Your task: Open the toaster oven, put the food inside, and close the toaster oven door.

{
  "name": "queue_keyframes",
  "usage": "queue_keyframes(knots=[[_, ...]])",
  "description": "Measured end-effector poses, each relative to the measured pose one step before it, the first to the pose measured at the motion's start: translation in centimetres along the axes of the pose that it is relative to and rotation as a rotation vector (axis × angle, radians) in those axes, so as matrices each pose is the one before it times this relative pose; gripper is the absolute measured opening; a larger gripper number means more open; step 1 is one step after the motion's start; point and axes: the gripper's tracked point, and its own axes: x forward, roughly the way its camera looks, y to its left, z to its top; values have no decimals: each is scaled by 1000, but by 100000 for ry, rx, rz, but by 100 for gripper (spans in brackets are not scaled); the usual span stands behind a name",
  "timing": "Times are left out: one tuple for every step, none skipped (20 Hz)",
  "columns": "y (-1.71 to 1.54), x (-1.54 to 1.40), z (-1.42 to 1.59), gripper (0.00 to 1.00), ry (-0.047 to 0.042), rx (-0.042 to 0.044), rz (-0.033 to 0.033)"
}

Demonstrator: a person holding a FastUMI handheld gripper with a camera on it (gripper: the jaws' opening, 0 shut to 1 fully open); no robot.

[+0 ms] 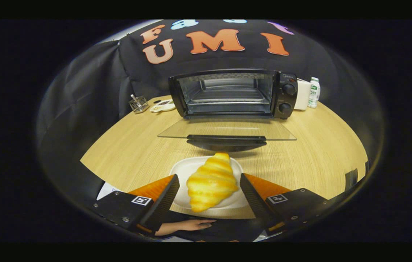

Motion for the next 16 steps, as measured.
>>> queue_keyframes(knots=[[206,6,-830,99,2492,-1554,-384],[-29,-8,-449,99,1395,-635,-1466],[-425,238,-197,99,511,-637,-3029],[-399,344,-123,100,539,250,-2546],[-159,313,-156,99,887,618,-1618],[201,353,-407,99,1439,-36,-993],[159,199,-461,99,1485,-403,-330],[165,218,-154,99,72,-1257,-518],[-249,262,211,100,-1175,-1676,-1903],[-184,6,16,99,-444,-495,-1023],[-27,40,-58,96,-19,546,-9],[150,51,-93,94,69,571,161],[103,-38,15,88,-262,1062,751],[59,40,-175,84,382,452,865],[68,6,126,77,-422,1451,929],[118,85,23,71,-209,1746,1147]])
